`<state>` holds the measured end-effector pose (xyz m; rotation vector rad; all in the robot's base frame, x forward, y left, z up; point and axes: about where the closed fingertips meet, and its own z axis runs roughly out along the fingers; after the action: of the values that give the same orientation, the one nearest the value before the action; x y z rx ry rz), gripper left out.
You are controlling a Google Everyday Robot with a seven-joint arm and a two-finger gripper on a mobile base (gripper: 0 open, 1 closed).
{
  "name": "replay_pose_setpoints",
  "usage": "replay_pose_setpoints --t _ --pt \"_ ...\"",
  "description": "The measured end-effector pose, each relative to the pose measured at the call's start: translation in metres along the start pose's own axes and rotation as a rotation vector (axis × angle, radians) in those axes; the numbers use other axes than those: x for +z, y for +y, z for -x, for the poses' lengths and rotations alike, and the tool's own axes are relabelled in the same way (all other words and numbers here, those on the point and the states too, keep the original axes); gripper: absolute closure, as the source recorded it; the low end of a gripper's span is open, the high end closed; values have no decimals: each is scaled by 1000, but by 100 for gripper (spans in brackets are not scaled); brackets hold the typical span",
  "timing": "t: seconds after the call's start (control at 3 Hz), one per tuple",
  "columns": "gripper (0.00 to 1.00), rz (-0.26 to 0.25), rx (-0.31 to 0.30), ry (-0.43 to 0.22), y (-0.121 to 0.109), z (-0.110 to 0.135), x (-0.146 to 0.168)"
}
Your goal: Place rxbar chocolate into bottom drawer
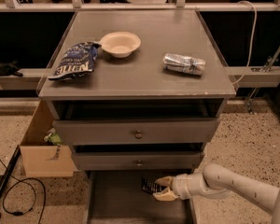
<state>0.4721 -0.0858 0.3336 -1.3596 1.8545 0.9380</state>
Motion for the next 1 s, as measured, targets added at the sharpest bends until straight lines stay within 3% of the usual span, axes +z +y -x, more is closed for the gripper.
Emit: replay_pose_setpoints --t 0.33,0.67,1.0 --pt "100 0 50 48 -4 -19 22" --pt "100 -58 148 124 -6 -59 49" --pt "100 -58 149 124 -6 -59 49"
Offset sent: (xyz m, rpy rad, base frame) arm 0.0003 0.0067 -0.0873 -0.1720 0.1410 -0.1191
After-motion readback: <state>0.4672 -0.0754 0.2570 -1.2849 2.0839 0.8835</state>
